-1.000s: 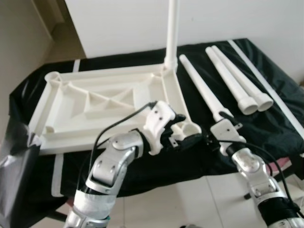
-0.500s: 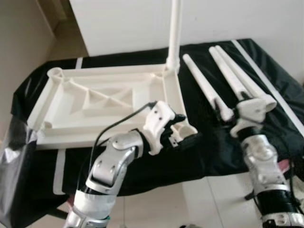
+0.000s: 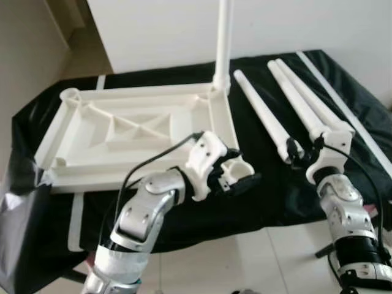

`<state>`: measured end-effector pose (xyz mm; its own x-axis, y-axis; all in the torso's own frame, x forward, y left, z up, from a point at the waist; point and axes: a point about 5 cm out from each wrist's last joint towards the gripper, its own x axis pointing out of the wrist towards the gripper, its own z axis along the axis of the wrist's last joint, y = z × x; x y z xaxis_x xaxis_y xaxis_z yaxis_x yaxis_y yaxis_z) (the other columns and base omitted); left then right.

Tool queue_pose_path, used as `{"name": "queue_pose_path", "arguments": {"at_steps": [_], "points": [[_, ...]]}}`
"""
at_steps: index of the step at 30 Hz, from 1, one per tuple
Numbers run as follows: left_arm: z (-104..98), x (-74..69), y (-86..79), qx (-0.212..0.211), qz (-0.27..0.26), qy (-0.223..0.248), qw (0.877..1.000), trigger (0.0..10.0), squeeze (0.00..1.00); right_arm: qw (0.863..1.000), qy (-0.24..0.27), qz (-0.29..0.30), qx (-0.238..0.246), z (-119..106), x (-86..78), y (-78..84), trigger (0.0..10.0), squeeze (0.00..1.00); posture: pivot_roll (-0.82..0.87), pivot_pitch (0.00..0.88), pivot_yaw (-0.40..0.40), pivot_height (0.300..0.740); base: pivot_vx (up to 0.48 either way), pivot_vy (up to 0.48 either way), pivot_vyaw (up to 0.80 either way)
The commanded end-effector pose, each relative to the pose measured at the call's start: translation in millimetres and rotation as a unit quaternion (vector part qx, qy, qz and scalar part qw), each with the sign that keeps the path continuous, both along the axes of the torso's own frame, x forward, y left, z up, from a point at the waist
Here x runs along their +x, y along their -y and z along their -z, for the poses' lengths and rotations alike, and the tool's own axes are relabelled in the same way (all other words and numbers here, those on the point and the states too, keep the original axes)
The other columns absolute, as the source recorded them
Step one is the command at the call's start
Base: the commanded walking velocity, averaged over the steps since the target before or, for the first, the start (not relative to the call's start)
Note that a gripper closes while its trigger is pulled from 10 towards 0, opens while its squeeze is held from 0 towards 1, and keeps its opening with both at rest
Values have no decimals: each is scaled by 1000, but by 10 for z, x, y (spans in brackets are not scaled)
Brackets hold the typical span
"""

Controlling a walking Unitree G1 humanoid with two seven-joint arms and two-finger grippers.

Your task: Building children table

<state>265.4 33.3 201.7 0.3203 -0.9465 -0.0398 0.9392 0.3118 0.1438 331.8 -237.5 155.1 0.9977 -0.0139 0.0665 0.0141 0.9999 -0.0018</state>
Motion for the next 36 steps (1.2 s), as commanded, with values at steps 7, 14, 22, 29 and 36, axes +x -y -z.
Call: {"name": "queue_pose_path", "arguments": {"at_steps": [7, 14, 22, 29, 36], "points": [[6, -40, 6, 10, 8, -1, 1000, 10000, 0, 998, -23, -28, 41, -272, 271, -20, 10000, 0, -77, 71, 53, 740, 0, 0, 0], [-19, -58, 1, 8, 8, -1, 1000, 10000, 0, 997, -57, -16, 57, -426, 445, -12, 10000, 0, -65, 77, 44, 740, 0, 0, 0], [18, -163, -2, 9, 9, -18, 1000, 10000, 0, 989, -132, -10, 67, -507, 625, -97, 10000, 0, -43, 97, 40, 740, 0, 0, 0], [14, -179, -24, 8, -1, -32, 999, 10000, 0, 983, -180, -14, 25, -515, 678, -140, 10000, 0, -21, 179, 40, 740, 0, 0, 0], [26, -240, -68, 8, -6, -52, 999, 10000, 0, 978, -207, -12, 4, -583, 714, -130, 10000, 0, -12, 238, 42, 740, 0, 0, 0]]}}
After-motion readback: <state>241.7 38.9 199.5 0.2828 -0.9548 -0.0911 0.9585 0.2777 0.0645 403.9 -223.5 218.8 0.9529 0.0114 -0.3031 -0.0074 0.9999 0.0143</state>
